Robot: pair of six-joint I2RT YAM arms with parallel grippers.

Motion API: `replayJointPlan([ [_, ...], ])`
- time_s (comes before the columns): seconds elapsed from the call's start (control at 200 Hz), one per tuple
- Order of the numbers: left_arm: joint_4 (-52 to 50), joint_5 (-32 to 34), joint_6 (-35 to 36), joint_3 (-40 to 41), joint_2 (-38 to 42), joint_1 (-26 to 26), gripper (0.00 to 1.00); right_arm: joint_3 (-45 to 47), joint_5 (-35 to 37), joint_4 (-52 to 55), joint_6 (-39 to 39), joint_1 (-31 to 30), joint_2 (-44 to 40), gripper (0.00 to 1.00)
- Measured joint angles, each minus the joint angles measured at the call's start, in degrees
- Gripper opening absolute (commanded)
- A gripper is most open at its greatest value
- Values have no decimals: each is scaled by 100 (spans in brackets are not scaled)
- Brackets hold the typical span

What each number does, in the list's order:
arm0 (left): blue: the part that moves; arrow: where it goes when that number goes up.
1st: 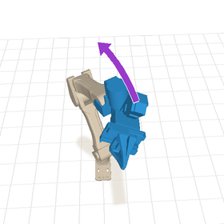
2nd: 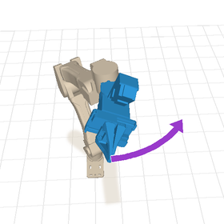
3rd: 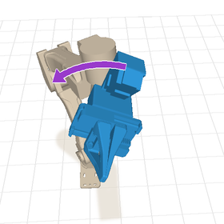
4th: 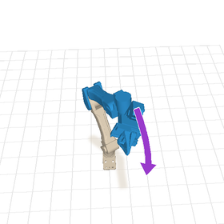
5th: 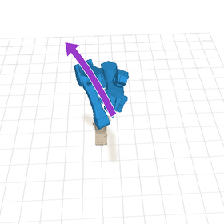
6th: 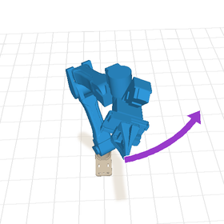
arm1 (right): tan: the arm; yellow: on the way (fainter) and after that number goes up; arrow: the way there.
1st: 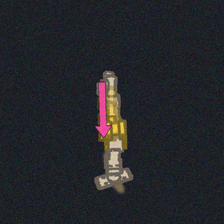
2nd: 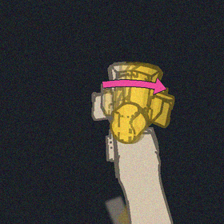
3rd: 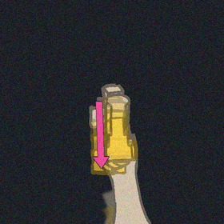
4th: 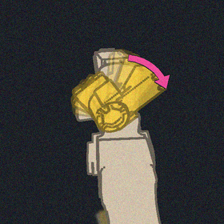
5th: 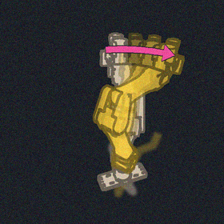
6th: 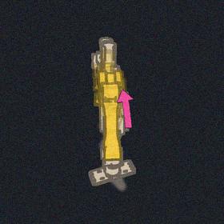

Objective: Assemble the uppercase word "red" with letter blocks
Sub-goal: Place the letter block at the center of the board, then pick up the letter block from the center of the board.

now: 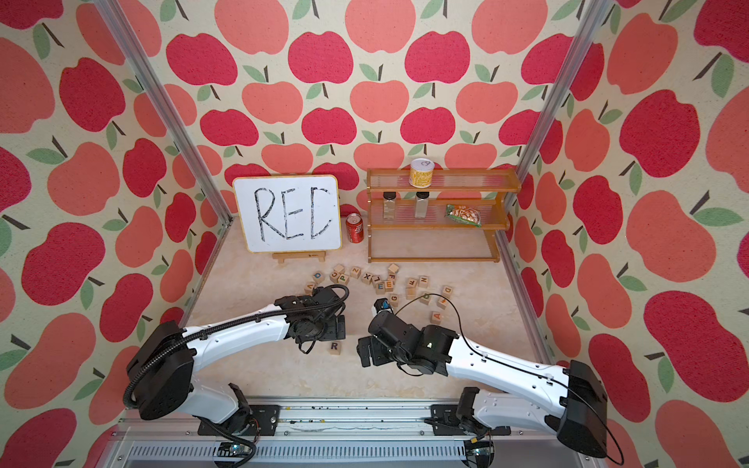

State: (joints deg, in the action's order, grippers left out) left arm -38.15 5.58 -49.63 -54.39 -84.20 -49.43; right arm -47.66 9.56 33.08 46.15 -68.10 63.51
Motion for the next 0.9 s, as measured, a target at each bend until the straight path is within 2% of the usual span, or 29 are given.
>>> replayJointPlan([
  [0.59, -662, -308, 433, -31, 1360, 627, 99, -1690, -208, 717, -299, 518, 1305, 99],
  [0.9, -861, -634, 566, 81, 1943, 763, 99, -2105, 70, 1314, 109, 560, 1440, 99],
])
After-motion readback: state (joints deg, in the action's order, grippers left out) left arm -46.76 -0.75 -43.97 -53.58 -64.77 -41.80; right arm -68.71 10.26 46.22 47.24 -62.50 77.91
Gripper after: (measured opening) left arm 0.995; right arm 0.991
